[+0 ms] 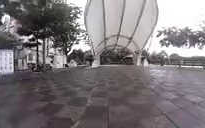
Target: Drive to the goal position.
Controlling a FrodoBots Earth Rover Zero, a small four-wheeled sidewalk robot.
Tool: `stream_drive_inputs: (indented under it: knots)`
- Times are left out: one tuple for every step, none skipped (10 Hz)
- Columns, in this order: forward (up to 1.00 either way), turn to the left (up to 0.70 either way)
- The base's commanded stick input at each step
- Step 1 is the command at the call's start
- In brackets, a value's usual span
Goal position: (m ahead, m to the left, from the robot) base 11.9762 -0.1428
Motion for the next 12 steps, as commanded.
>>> stream_drive_inputs:
  knots:
    - [1.0, 0.3]
    - [1.0, -0.01]
    - [1.0, -0.01]
    - [1.0, -0.01]
    - [1.0, -0.01]
    - [1.0, -0.01]
    - [1.0, -0.01]
    - [1.0, -0.01]
    - [1.0, -0.01]
    - [1.0, -0.01]
    - [1.0, -0.01]
    - [1.0, -0.01]
